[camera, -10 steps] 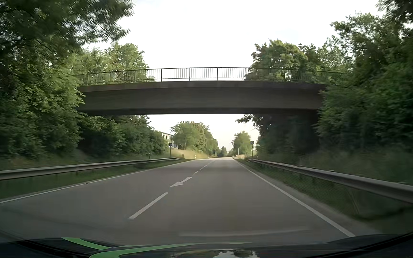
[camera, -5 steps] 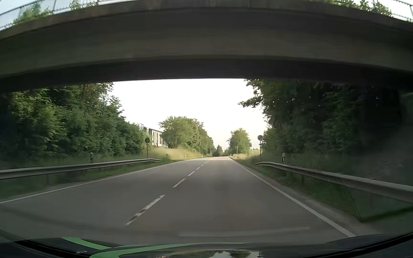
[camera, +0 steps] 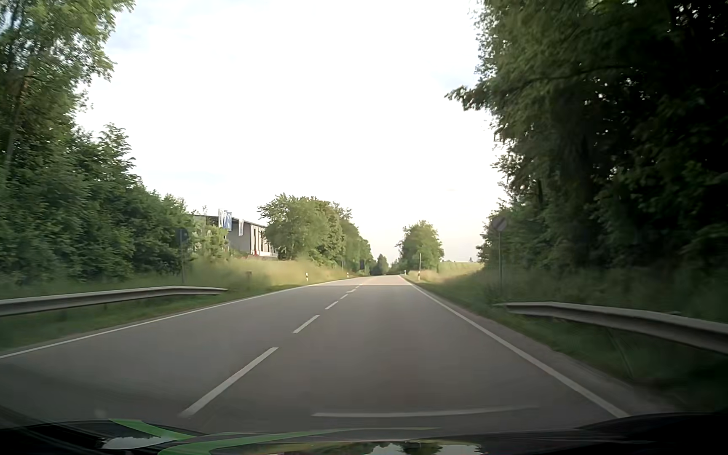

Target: Follow the waypoints while adhering to traffic rules and regulations

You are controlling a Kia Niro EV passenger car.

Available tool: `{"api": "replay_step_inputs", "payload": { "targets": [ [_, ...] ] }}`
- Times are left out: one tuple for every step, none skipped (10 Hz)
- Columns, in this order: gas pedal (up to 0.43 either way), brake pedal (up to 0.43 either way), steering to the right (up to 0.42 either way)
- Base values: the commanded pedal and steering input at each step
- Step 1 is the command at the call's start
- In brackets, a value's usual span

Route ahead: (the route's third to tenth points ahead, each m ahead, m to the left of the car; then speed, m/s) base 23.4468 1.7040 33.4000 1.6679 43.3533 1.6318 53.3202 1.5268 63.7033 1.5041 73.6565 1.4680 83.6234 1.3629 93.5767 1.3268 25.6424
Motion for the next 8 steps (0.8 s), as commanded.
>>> {"api": "replay_step_inputs", "payload": {
  "targets": [
    [0.331,0.0,0.003],
    [0.331,0.0,0.003],
    [0.331,0.0,0.002],
    [0.331,0.0,0.001],
    [0.331,0.0,0.001],
    [0.331,0.0,0.001],
    [0.331,0.0,0.001],
    [0.331,0.0,0.001]
  ]
}}
